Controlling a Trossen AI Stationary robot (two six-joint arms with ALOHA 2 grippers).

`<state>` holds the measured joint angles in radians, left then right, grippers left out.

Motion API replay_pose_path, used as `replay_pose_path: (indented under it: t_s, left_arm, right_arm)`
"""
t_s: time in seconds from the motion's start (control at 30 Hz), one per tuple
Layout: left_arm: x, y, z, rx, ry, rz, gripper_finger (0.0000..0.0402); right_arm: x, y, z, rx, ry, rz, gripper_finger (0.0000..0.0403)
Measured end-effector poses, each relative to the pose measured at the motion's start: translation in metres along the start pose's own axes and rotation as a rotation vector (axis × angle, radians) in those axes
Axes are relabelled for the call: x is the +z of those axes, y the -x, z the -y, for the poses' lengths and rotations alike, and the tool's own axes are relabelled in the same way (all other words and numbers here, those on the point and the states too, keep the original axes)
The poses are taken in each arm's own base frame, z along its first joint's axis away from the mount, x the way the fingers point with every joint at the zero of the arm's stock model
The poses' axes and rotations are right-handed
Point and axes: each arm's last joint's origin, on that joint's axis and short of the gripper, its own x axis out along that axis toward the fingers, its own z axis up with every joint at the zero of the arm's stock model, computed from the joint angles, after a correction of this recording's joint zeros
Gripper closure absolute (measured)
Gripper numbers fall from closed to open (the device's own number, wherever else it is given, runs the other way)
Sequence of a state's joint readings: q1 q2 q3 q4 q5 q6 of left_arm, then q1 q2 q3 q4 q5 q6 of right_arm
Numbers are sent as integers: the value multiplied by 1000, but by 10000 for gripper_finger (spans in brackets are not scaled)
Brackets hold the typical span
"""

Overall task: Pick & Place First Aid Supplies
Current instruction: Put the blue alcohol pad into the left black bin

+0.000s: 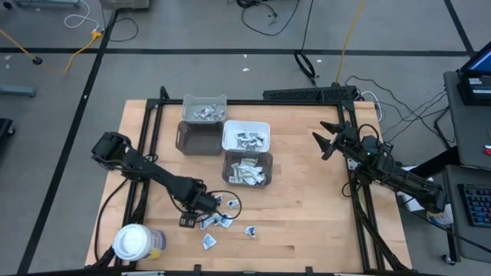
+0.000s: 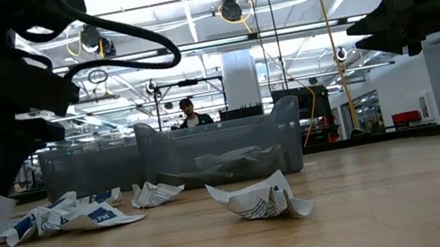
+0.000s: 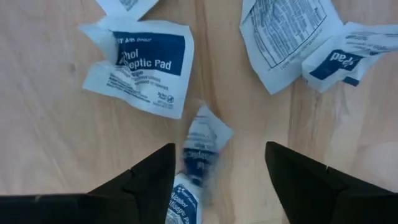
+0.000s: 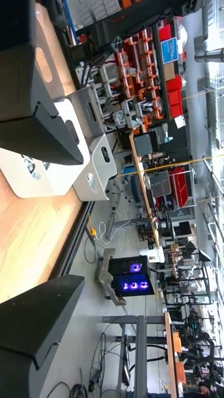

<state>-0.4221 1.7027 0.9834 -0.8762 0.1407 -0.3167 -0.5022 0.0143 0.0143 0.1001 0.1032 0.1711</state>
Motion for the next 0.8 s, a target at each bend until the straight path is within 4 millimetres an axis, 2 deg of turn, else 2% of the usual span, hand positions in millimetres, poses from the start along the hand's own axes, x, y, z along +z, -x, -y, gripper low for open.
replay_pose_path:
  t_s: [0.07, 0.17, 0.43, 0.6, 0.8]
  left_arm:
    - [1, -2, 0, -4, -4, -5, 166]
    - [1, -3, 0, 11, -6, -1, 212]
    - [2, -3, -1, 5, -15, 4, 385]
    - [0, 4, -4, -43, -1, -1, 398]
    - [-12, 41, -11, -75, 4, 66, 399]
  right_arm:
    - [0, 0, 0, 0, 0, 0, 105]
    - [0, 0, 0, 0, 0, 0, 105]
    - [0, 0, 0, 0, 0, -1, 105]
    - [0, 0, 0, 0, 0, 0, 105]
    - [0, 0, 0, 0, 0, -1, 105]
